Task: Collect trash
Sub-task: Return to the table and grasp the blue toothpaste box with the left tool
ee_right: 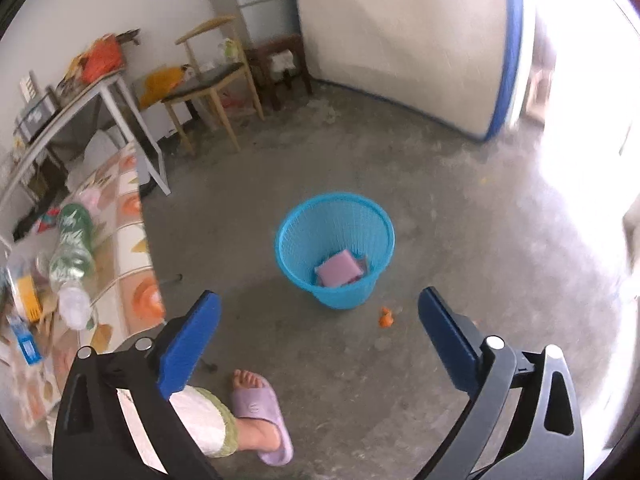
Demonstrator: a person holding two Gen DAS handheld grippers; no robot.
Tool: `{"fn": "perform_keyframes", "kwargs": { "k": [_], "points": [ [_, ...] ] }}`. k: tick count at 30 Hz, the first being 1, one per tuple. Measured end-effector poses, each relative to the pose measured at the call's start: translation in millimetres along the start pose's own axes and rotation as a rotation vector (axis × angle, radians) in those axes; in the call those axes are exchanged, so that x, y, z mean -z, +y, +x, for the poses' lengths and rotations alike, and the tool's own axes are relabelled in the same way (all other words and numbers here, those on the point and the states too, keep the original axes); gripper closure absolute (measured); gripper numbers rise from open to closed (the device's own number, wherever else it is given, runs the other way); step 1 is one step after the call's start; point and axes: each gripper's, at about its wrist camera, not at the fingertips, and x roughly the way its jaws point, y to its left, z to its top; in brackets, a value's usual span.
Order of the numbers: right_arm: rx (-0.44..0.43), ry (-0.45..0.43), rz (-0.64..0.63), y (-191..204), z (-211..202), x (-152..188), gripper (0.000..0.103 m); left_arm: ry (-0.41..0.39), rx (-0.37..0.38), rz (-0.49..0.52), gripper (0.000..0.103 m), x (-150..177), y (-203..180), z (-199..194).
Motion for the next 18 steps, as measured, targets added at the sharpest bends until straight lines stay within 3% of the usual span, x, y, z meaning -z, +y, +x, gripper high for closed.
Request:
{"fn": "perform_keyframes", "kwargs": {
  "k": [5, 10, 11, 14, 18],
  "points": [
    [0.078, -0.081, -0.205, 71, -28, -9, 0.006, -0.088, -0.162, -0.132, 0.011, 50, 65, -68],
    [0.06, -0.233, -0.422, 152, -68, -15, 0.006, -0.112, -0.224, -0.234, 0.011, 95, 111, -93],
    [0.03, -0.259, -0.444, 164, -75, -15, 0.006, -0.111, -0.225, -0.246, 0.011, 101, 117, -95],
    [-0.189, -0.304, -0.522, 202, -95, -11, 0.006, -0.103, -0.209, -0.314, 0.011, 115, 137, -87],
    [-0.491, -0.237, -0.577, 252, -100, 2, 0.007, -0.087, -0.132, -0.386, 0.011, 129, 154, -66]
  ]
}}
